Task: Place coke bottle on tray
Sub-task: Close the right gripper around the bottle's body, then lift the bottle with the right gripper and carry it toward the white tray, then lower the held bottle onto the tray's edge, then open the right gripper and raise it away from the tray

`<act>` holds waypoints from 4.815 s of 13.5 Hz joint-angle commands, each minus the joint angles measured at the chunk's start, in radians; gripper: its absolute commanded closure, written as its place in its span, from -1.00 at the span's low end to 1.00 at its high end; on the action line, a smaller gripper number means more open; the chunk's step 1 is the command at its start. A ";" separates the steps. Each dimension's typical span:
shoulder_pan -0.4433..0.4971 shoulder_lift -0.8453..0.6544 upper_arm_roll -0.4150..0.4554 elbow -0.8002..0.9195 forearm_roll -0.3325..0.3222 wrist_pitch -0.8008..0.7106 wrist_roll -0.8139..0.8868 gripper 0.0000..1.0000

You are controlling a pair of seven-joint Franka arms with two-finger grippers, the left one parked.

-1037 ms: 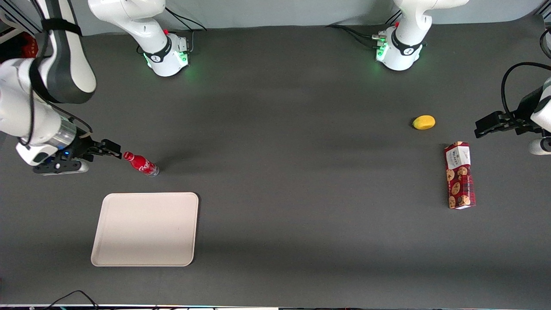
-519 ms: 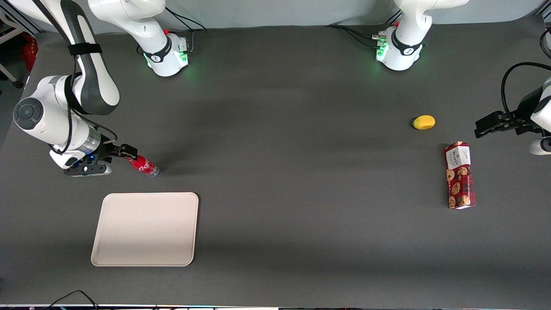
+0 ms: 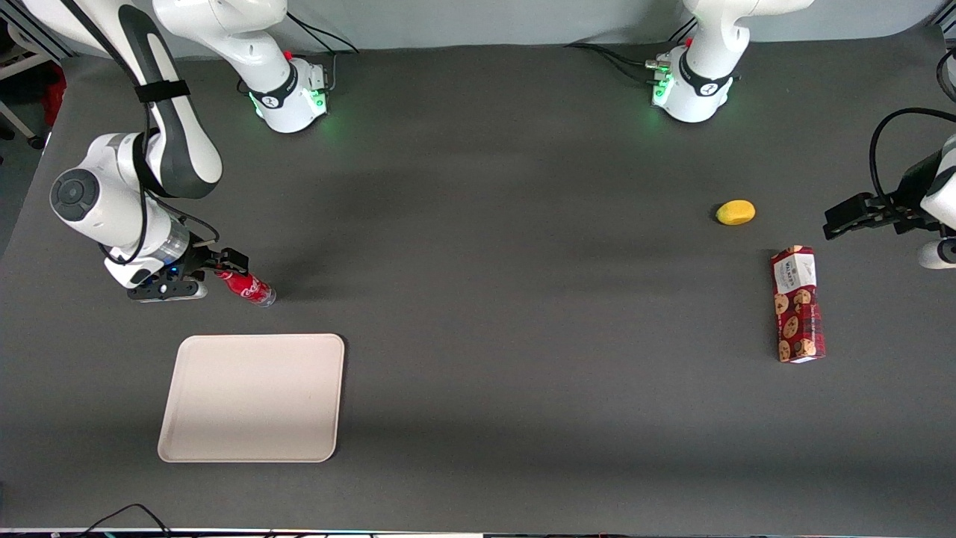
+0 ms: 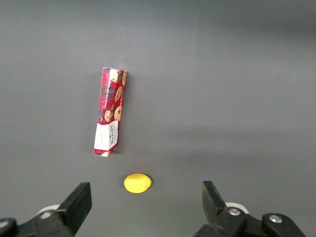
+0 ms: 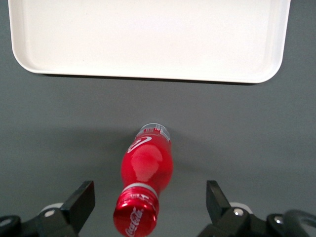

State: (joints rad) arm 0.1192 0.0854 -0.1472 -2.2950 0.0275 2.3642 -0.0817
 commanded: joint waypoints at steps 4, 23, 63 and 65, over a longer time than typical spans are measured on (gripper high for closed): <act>0.003 0.007 0.012 -0.012 -0.004 0.033 0.019 0.21; -0.010 -0.052 0.017 0.688 -0.043 -0.765 -0.085 1.00; -0.047 0.430 -0.120 1.005 0.148 -0.534 -0.334 -1.00; -0.044 0.337 -0.103 0.976 0.092 -0.607 -0.264 -1.00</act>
State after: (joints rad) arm 0.0596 0.5266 -0.2573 -1.2566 0.1690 1.8153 -0.4275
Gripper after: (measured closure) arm 0.000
